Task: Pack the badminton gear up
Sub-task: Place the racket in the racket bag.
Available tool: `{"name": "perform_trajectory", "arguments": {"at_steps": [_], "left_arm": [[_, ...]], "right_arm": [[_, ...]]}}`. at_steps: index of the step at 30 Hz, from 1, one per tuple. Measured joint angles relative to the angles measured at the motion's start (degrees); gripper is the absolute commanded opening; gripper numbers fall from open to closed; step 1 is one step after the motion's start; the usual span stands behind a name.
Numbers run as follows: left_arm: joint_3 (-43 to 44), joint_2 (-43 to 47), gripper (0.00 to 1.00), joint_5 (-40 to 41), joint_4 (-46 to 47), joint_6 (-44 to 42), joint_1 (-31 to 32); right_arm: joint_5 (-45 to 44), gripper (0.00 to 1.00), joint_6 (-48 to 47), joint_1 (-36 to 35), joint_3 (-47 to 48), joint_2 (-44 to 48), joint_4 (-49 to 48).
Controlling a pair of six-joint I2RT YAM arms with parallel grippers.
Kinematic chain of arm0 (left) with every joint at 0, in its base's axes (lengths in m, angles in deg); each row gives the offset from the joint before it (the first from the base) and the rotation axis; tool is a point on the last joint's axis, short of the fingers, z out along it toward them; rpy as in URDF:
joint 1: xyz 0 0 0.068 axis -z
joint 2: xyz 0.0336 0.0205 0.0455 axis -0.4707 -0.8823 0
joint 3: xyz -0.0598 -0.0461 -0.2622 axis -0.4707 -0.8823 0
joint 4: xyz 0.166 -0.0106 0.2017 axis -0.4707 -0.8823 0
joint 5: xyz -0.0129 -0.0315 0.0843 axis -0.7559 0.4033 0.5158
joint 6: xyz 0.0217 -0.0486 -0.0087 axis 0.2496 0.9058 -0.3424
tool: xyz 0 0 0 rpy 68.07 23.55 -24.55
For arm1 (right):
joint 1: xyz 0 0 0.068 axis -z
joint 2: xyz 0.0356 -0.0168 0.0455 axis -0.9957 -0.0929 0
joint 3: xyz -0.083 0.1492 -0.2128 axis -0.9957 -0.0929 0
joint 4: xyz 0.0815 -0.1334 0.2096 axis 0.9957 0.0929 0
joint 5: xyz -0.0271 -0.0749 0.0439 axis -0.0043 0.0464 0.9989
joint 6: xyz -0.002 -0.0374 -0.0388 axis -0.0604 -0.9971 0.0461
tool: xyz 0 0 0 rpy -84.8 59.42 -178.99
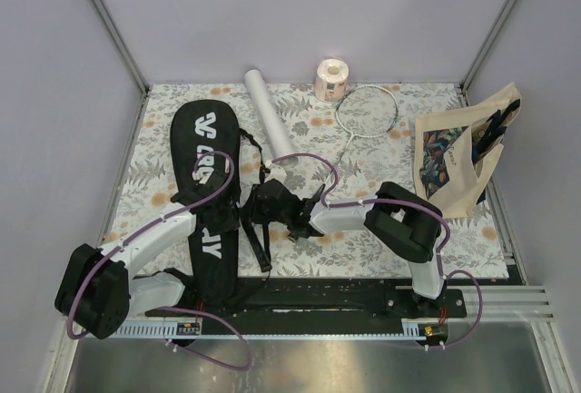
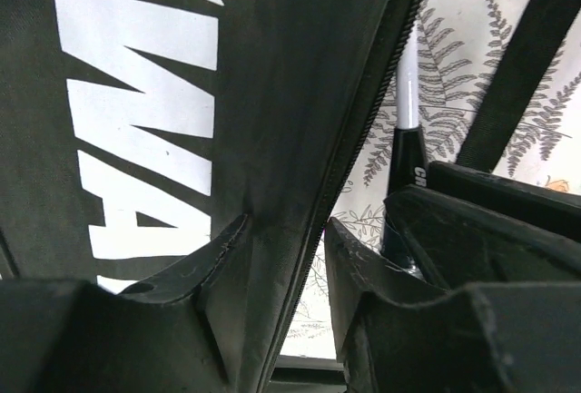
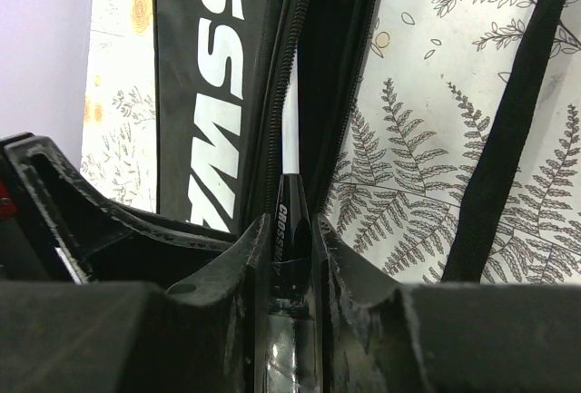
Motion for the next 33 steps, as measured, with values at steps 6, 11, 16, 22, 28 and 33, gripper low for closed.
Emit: {"name": "perform_trajectory", "arguments": {"at_steps": [6, 11, 16, 22, 28, 33], "left_arm": [[-1.09, -1.42, 0.02, 1.46, 0.42, 0.96, 0.26], [-1.05, 0.07, 0.00, 0.63, 0.48, 1.11, 0.37], [-0.66, 10.21, 0.00, -3.87, 2.21, 3.93, 0.31], [-4.48, 18.60, 0.00, -9.57, 10.67, 11.30, -0.15], [-9.25, 19.69, 0.00, -10.95, 15.06, 14.97, -0.39], [-14.36, 21.46, 0.00, -10.84, 20.57, 18.08, -0.52]], "right_arm": [[0.28, 0.00, 0.59, 0.02, 0.00, -0.04, -0.20], [0.90, 0.00, 2.84, 0.20, -0.98, -0.20, -2.29], [1.51, 0.00, 6.45, 0.44, -2.82, -0.85, -6.95], [0.94, 0.01, 9.62, 0.42, -5.11, -1.07, -10.67], [-0.57, 0.03, 12.92, 0.37, -5.27, -3.45, -11.34], [-2.03, 0.18, 16.70, 0.26, -4.90, -4.90, -10.29]]}}
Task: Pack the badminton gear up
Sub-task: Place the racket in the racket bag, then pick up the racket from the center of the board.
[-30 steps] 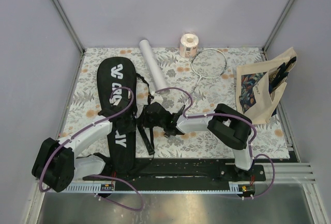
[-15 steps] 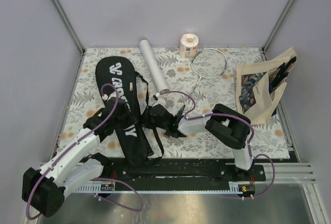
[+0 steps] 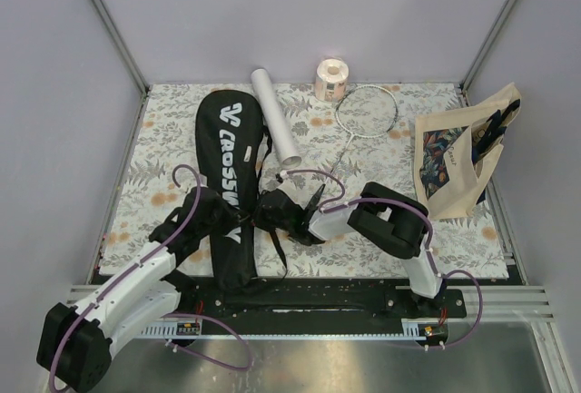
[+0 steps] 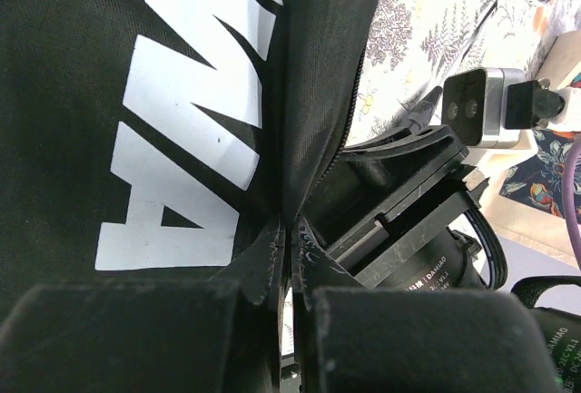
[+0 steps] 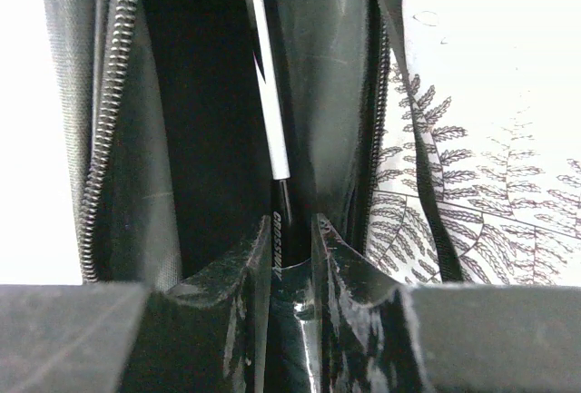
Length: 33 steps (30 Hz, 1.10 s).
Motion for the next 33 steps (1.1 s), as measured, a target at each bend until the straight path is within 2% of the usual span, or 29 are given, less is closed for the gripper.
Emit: {"name": "perform_trajectory", "arguments": {"at_steps": [5, 9, 11, 15, 23, 28, 33], "left_arm": [[-0.55, -1.29, 0.00, 1.29, 0.92, 0.55, -0.17], [0.46, -3.72, 0.00, 3.02, 0.04, 0.20, -0.20], [1.68, -4.35, 0.00, 3.89, -0.68, 0.04, -0.20], [3.06, -5.33, 0.00, 3.87, -1.75, -0.48, 0.33], [0.20, -8.31, 0.00, 2.60, -1.70, -0.94, 0.87], [-0.22, -8.76, 0.00, 1.38, -1.36, -2.38, 0.87], [-0.22, -8.81, 0.00, 0.22, -0.68, -3.69, 0.87]], "right_arm": [[0.02, 0.34, 1.22, -0.11, 0.79, -1.79, -1.60], [0.28, 0.54, -2.45, 0.04, 0.81, -1.42, -1.73], [0.28, 0.59, -5.81, 0.50, 0.70, 0.22, 0.15], [0.26, 0.61, -11.10, 1.27, -1.36, 7.08, 7.61], [-0.02, 0.62, -14.60, 4.61, -5.40, 21.64, 16.55], [-3.50, 0.63, -15.50, 13.55, -5.64, 25.11, 22.95], [-5.70, 0.62, -15.04, 20.87, -4.26, 23.26, 31.52]]}}
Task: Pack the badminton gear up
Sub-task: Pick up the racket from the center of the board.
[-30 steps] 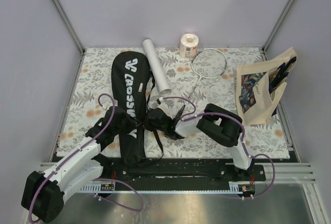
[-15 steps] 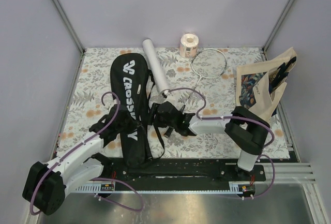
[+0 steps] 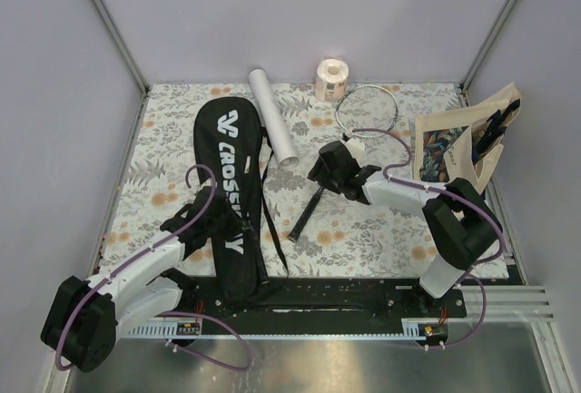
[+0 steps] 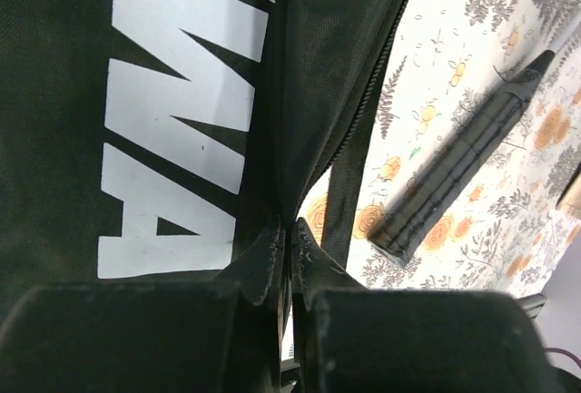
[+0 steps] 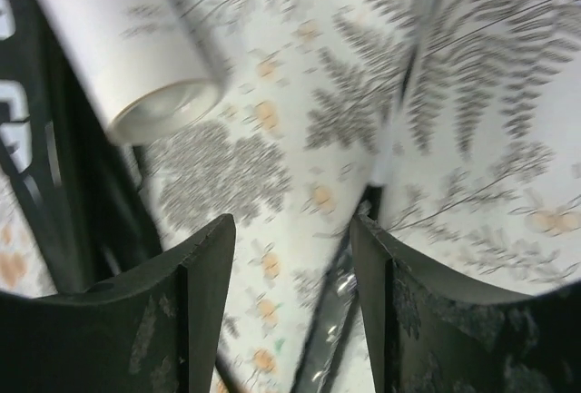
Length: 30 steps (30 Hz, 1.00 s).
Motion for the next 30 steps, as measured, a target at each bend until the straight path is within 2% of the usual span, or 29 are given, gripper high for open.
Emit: {"name": "perform_trajectory", "arguments": {"at_steps": [7, 13, 16, 20, 25, 30], "left_arm": [[-0.44, -0.57, 0.00, -3.41, 3.19, -0.76, 0.00], [-0.55, 1.66, 0.00, -4.17, 3.08, -1.49, 0.00], [-0.55, 3.58, 0.00, -4.15, 2.69, -1.86, 0.00], [-0.55, 4.31, 0.00, -4.15, 2.36, -1.97, 0.00], [-0.55, 4.31, 0.00, -4.15, 2.34, -1.97, 0.00], [-0.55, 4.31, 0.00, -3.98, 2.16, -2.03, 0.00]], "right_arm": [[0.02, 0.61, 2.21, 6.21, 5.27, -8.11, 6.21], [0.92, 0.58, 5.03, 6.91, 9.35, -12.37, 9.60], [1.68, 0.49, 6.01, 6.91, 9.94, -12.85, 10.14], [2.19, 0.25, 6.75, 6.91, 10.08, -13.29, 10.84], [3.13, 0.00, 6.78, 6.91, 9.16, -13.31, 10.08], [2.69, 0.00, 5.40, 6.91, 2.67, -8.26, 7.89]]}}
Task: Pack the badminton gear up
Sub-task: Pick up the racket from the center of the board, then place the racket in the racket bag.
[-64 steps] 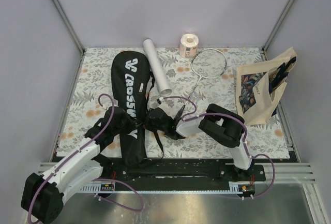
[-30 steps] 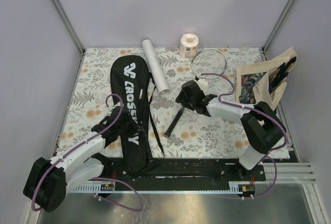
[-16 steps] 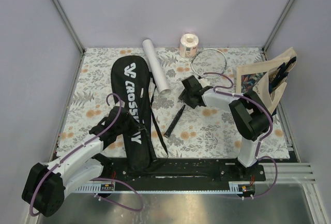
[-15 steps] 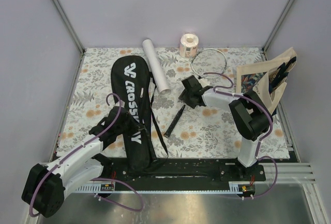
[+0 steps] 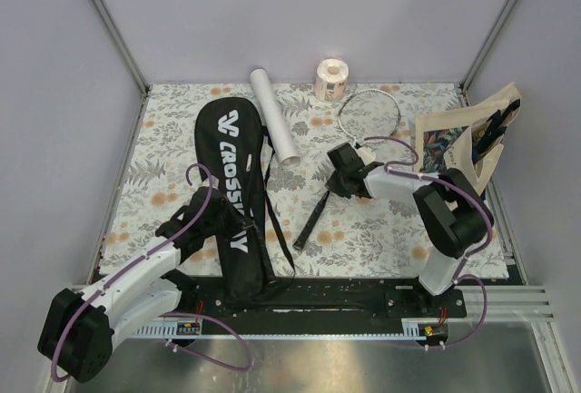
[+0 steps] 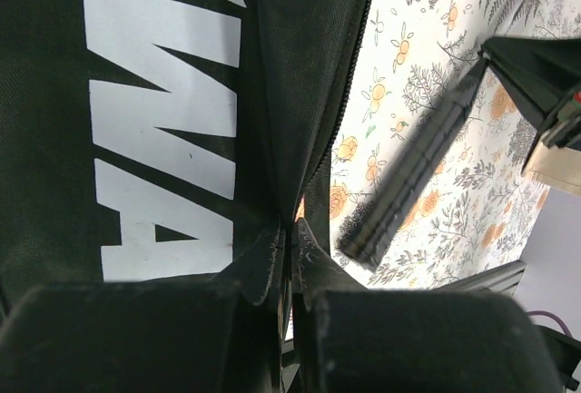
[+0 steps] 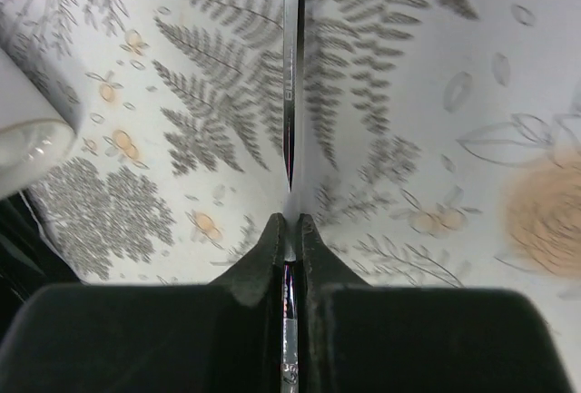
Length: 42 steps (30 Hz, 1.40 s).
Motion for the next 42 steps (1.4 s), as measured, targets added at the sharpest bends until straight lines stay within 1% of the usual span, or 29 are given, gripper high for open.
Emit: {"name": "perform_trajectory", "arguments": {"at_steps": [4, 8, 14, 18, 24, 27, 29, 37, 42], "left_arm": [[0.11, -0.02, 0.00, 0.70, -0.46, -0.20, 0.04], [1.11, -0.31, 0.00, 1.20, -1.57, -0.90, 0.11], [2.08, -0.39, 0.00, 1.95, -2.49, -1.44, 0.11], [2.08, -0.39, 0.00, 2.23, -2.84, -1.51, 0.11], [2.08, -0.39, 0.00, 2.23, -2.82, -1.60, 0.11], [2.08, -0.39, 0.00, 2.21, -2.80, -1.57, 0.11], [2.08, -0.42, 0.00, 2.21, -2.75, -1.57, 0.11], [2.08, -0.42, 0.00, 2.21, -2.78, -1.57, 0.11], [2.08, -0.39, 0.00, 2.21, -2.75, -1.57, 0.11]], "right_arm": [[-0.83, 0.00, -2.29, -0.09, -5.51, 6.19, 0.33], [-4.13, 0.00, -5.77, -1.51, -8.83, 13.57, 0.90], [-11.63, 0.00, -11.28, -8.55, -9.57, 23.54, 2.69], [-14.43, 0.00, -14.58, -13.55, -9.57, 28.24, 4.76], [-12.52, 0.00, -18.75, -17.75, -9.99, 35.56, 9.03], [-9.97, 0.00, -20.04, -19.52, -11.89, 39.19, 10.25], [-8.79, 0.00, -20.63, -22.25, -13.51, 41.18, 11.96], [-5.88, 0.00, -19.50, -35.41, -17.11, 45.27, 21.40], [-6.10, 0.00, -17.14, -38.58, -18.45, 48.98, 26.62]]}}
